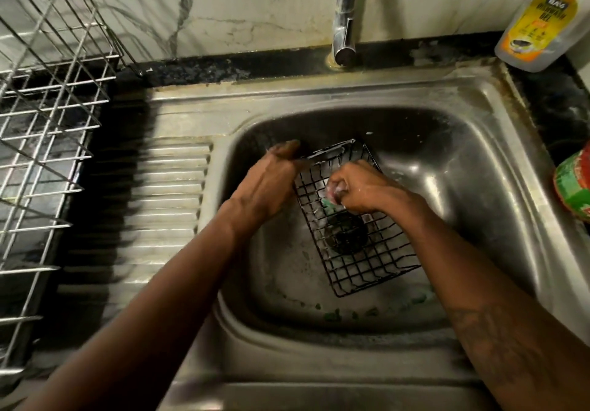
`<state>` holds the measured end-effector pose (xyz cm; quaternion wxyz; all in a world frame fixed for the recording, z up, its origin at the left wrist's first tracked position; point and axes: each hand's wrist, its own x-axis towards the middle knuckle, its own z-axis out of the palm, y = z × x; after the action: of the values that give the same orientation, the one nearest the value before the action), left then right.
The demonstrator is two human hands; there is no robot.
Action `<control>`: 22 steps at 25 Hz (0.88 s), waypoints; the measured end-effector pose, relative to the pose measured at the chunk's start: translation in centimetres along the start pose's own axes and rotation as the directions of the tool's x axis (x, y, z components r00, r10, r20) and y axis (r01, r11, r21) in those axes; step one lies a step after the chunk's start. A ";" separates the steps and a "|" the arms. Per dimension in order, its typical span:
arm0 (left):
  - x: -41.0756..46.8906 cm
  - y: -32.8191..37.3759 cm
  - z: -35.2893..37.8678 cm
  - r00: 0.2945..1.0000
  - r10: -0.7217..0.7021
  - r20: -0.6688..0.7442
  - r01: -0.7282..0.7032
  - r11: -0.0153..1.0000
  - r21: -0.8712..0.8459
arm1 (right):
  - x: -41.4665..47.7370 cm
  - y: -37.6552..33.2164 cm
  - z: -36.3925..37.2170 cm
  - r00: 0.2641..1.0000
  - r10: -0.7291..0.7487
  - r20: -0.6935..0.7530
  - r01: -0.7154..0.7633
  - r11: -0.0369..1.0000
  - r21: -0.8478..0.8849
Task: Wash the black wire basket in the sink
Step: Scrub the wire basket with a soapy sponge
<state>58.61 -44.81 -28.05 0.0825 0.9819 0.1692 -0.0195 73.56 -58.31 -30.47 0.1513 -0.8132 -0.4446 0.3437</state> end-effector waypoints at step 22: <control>1.8 2.0 -3.9 0.999 -0.038 -0.005 0.034 0.929 -0.368 | -6.8 -3.3 -5.8 0.835 -0.101 -0.541 0.050 0.993 -0.107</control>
<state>61.06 -45.44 -23.97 0.2635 0.9459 0.1884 0.0172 73.07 -61.69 -21.60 0.2489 -0.8650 -0.4297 0.0720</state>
